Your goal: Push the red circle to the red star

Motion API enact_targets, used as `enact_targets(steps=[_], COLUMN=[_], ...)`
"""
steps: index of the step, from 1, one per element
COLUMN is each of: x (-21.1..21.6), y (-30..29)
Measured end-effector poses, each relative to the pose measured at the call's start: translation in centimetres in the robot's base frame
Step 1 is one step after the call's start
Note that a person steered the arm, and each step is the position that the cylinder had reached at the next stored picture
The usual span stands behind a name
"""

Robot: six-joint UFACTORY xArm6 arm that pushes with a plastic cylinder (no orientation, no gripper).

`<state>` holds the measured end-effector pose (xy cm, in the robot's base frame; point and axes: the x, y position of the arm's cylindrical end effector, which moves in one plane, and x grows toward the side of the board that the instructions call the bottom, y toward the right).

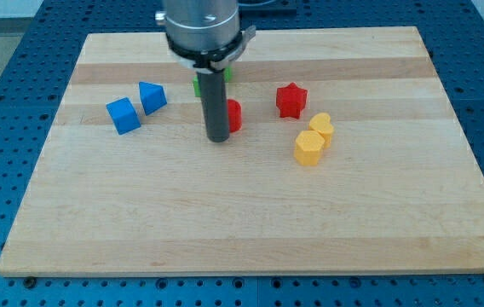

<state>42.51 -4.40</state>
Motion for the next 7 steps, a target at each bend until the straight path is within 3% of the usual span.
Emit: enact_targets(steps=[5, 7], x=[-4.5, -4.5], y=[-3.0, 1.2])
